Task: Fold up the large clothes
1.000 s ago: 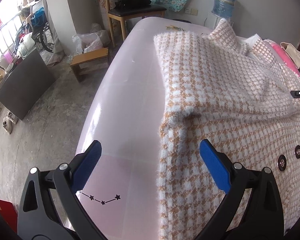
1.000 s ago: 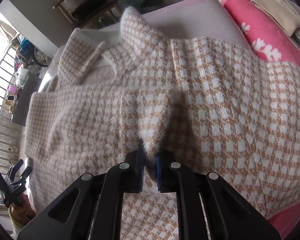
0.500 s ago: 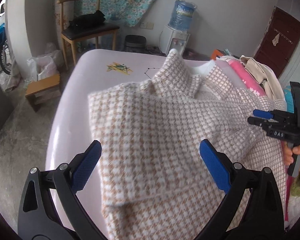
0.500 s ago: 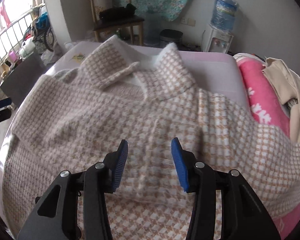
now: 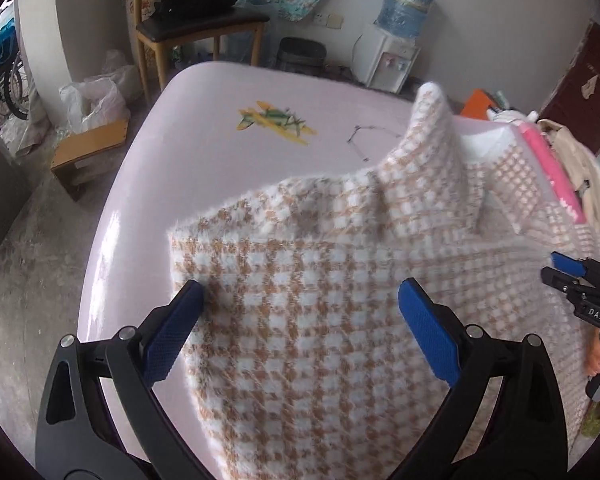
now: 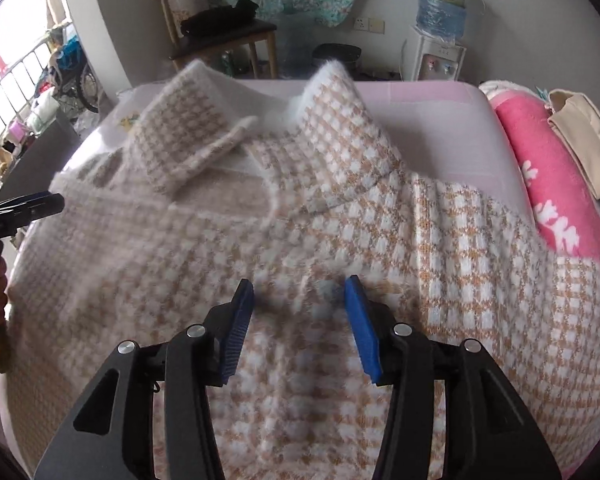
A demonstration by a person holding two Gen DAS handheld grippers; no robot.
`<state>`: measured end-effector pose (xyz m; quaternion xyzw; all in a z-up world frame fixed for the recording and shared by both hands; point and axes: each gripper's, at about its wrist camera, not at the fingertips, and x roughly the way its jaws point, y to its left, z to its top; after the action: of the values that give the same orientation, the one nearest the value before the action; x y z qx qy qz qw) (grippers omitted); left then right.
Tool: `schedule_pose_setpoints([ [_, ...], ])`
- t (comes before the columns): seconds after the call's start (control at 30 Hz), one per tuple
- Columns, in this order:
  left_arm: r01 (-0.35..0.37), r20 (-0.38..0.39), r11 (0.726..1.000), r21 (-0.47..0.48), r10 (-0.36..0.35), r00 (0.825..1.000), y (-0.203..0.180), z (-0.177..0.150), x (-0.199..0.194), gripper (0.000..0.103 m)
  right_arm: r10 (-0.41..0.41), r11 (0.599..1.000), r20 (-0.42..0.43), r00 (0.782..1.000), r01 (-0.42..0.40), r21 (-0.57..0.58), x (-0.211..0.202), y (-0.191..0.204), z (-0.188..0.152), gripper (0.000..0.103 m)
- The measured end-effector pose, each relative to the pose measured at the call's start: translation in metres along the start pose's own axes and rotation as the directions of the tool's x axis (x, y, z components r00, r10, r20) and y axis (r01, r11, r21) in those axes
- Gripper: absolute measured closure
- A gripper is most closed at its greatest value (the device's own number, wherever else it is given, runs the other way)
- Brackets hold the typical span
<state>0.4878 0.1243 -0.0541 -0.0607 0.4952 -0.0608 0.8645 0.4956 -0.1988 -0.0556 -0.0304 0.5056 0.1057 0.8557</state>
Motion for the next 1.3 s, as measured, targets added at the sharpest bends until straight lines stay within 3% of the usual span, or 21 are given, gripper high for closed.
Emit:
schedule_pose_setpoints([
  [0.13,-0.048,0.026,0.996,0.069,0.046,0.999,-0.015,-0.006,-0.020,0.009,-0.023,1.000,0.011,1.000,0.023,0.007,-0.014,0.003,-0.002,0.056],
  [0.23,-0.034,0.071,0.992,0.118,0.026,0.997,-0.030,-0.020,-0.046,0.008,0.029,0.998,0.046,0.999,-0.026,-0.059,-0.041,0.023,-0.016,0.054],
  [0.33,-0.024,0.074,0.985,0.170,0.012,0.997,-0.049,-0.041,-0.060,0.008,0.077,0.991,0.055,0.995,-0.071,-0.117,-0.056,0.044,-0.034,0.047],
  [0.47,-0.069,0.024,0.973,0.218,0.065,0.998,-0.067,-0.071,-0.040,0.008,0.054,0.991,-0.009,0.998,-0.055,-0.123,-0.033,0.053,-0.055,0.039],
  [0.5,-0.102,0.009,0.967,0.232,0.102,0.995,-0.068,-0.079,-0.030,0.007,0.053,0.991,0.026,0.998,-0.049,-0.128,-0.033,0.054,-0.059,0.039],
  [0.57,-0.142,0.096,0.958,0.250,0.122,0.988,-0.071,-0.090,-0.032,0.007,0.036,0.991,0.017,0.999,-0.033,-0.128,-0.036,0.057,-0.059,0.039],
  [0.77,-0.129,0.083,0.964,0.233,0.113,0.990,-0.066,-0.090,-0.032,0.007,0.034,0.998,0.012,0.999,-0.033,-0.054,-0.056,0.046,-0.058,0.034],
  [1.0,-0.131,0.089,0.964,0.232,0.114,0.990,-0.067,-0.092,-0.031,0.007,0.063,0.985,0.077,0.995,-0.075,0.155,-0.106,-0.018,-0.069,0.030],
  [1.17,-0.131,0.091,0.964,0.233,0.112,0.989,-0.067,-0.090,-0.031,0.007,-0.040,0.949,0.139,0.989,-0.005,0.315,-0.152,-0.097,-0.081,0.030],
  [1.3,-0.131,0.088,0.964,0.232,0.114,0.990,-0.068,-0.089,-0.030,0.007,-0.131,0.875,0.147,0.980,0.044,0.483,-0.180,-0.178,-0.101,0.030],
])
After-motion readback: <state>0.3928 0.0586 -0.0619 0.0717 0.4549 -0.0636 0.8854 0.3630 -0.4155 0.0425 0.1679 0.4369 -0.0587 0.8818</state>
